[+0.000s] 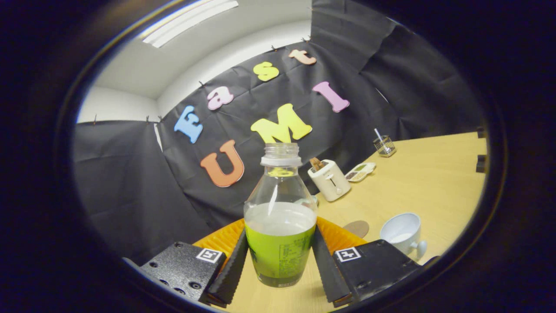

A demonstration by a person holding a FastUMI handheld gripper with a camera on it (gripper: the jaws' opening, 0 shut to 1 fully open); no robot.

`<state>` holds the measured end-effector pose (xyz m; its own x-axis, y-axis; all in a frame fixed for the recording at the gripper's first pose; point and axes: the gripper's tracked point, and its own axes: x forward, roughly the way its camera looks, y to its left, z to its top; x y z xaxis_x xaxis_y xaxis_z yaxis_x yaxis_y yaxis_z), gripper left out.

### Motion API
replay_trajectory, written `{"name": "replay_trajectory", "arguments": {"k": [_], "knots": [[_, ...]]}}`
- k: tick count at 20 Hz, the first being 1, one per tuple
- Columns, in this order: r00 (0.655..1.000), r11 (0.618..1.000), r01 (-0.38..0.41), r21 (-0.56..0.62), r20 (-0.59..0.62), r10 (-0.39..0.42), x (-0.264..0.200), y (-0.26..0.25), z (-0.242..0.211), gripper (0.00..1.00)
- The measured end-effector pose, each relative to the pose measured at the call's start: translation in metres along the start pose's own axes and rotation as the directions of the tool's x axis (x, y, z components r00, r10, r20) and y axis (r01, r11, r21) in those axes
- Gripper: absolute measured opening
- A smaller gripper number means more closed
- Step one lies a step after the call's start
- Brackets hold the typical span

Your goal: Take the bottle from table, then pour the juice into the cup, finally place the bottle on the coaster

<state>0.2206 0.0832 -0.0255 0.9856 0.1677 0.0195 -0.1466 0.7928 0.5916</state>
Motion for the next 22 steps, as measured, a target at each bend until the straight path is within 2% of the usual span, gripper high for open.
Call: {"name": "replay_trajectory", "arguments": {"k": [5, 8, 12, 18, 22], "knots": [[0.997, 0.978, -0.052, 0.2, -0.045, 0.062, 0.006, -0.005, -0.008, 0.79], [0.995, 0.948, -0.061, 0.313, -0.062, 0.084, 0.009, -0.01, -0.014, 0.79], [0.991, 0.869, -0.046, 0.492, -0.089, 0.103, 0.01, -0.02, -0.028, 0.79], [0.987, 0.796, -0.007, 0.605, -0.125, 0.104, 0.004, -0.026, -0.041, 0.79], [0.986, 0.698, -0.045, 0.715, -0.082, 0.147, 0.0, -0.027, -0.031, 0.79]]}}
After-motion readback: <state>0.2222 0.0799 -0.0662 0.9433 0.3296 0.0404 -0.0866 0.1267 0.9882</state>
